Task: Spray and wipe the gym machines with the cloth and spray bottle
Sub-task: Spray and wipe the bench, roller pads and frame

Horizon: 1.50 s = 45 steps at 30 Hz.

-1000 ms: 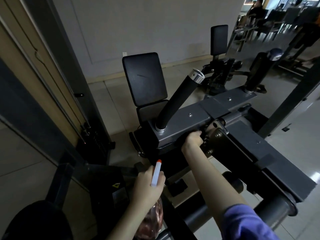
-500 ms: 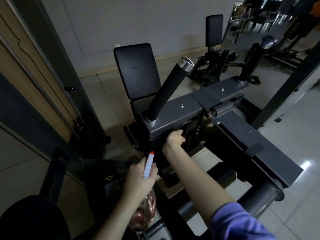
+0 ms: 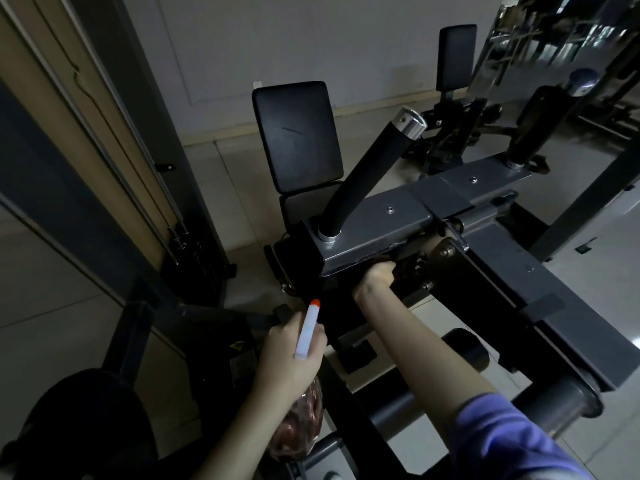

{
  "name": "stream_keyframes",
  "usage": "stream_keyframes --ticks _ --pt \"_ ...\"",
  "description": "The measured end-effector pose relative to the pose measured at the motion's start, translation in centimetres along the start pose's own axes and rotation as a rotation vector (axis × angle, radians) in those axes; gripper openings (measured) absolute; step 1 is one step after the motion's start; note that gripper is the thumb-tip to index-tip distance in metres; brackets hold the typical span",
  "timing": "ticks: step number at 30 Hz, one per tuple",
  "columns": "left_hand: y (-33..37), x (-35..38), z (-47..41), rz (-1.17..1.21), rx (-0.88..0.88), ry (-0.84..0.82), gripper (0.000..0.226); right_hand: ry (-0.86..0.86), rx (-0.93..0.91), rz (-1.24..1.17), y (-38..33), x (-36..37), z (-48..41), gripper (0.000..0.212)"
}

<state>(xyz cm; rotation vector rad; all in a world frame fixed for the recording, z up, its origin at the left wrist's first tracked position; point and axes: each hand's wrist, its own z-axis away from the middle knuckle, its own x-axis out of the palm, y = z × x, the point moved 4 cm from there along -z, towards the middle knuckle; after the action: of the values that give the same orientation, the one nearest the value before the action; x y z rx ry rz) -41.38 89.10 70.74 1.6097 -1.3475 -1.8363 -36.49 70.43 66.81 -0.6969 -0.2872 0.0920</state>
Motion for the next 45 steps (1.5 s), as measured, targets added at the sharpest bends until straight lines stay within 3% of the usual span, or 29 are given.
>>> stream_keyframes --ticks 2,6,8,12,14,20,22,25,28,31,36,41,45 --pt "-0.1 0.0 -0.1 0.006 -0.013 0.0 0.032 0.006 0.005 0.101 0.9 -0.1 2.1 0.051" --pt "-0.2 -0.5 0.3 0.046 -0.031 -0.002 0.037 -0.308 0.036 0.261 5.0 0.1 5.3 0.045" --pt "-0.3 -0.8 0.4 0.057 -0.044 -0.004 0.038 -0.355 0.04 0.454 6.1 -0.6 4.7 0.044" --pt "-0.7 -1.4 0.4 0.075 -0.042 -0.003 0.036 -0.168 -0.134 0.904 3.0 -2.5 2.5 0.051" --pt "-0.7 -1.4 0.6 0.097 -0.047 -0.027 0.036 -0.103 -0.261 0.954 0.5 -3.1 2.3 0.047" --pt "-0.5 -1.6 0.6 0.126 -0.05 -0.037 0.039 -0.212 -0.517 1.16 -1.8 -3.2 3.4 0.035" --pt "-0.6 -1.7 0.6 0.149 -0.068 -0.039 0.036 -0.186 -0.519 1.016 -1.6 -3.1 3.3 0.044" --pt "-0.8 -1.6 0.4 0.154 -0.067 -0.044 0.031 -0.038 -0.373 0.638 -1.3 -2.5 3.1 0.056" --pt "-1.0 -1.4 0.3 0.149 -0.059 -0.04 0.03 0.164 -0.177 0.355 -1.0 -2.0 3.0 0.058" --pt "-1.2 -1.2 0.3 0.14 -0.068 -0.044 0.029 0.198 -0.029 0.184 0.3 -1.5 3.5 0.056" --pt "-1.5 -1.0 0.2 0.134 -0.091 -0.028 0.036 0.148 0.005 0.165 2.7 -0.2 4.8 0.055" --pt "-1.9 -0.5 0.2 0.126 -0.114 -0.013 0.021 0.143 -0.04 0.239 3.6 0.0 5.7 0.055" --pt "-1.9 -0.4 0.0 0.146 -0.097 0.033 0.025 0.06 -0.046 0.317 5.4 -0.3 6.6 0.05"
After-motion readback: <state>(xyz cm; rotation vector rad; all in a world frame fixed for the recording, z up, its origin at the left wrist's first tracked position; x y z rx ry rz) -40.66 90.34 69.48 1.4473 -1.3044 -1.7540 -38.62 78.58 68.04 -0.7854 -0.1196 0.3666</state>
